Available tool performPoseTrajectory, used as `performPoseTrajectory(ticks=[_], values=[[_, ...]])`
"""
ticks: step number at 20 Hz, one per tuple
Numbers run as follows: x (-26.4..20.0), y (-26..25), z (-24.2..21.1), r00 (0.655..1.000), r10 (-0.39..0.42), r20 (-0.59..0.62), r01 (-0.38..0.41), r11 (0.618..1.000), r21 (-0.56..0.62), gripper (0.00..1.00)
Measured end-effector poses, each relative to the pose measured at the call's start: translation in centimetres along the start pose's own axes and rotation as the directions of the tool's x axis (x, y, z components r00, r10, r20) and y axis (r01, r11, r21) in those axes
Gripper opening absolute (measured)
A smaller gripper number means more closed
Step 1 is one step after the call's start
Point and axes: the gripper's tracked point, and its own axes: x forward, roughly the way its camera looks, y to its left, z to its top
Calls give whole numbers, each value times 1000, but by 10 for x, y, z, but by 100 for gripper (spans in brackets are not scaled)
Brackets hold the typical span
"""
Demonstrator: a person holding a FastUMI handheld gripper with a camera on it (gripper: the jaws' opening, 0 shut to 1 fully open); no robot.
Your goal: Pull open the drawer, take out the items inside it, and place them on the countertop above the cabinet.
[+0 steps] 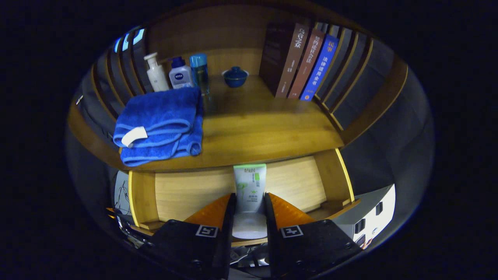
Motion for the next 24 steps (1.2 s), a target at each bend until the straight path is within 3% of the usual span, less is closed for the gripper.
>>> performPoseTrajectory(ticks=[4,7,8,10,14,18,24], values=[[19,-1,22,1000,8,-17,-9,998,-65,43],[19,-4,-4,997,-29,-70,27,999,-38,43],[20,-6,-14,996,-45,-83,41,998,-50,35],[17,-4,-27,996,-40,-75,37,999,-40,35],[-18,-2,-14,998,-46,45,50,996,-73,35],[-48,8,28,975,-14,220,31,997,-75,35],[12,22,79,950,95,297,-75,994,-79,35]])
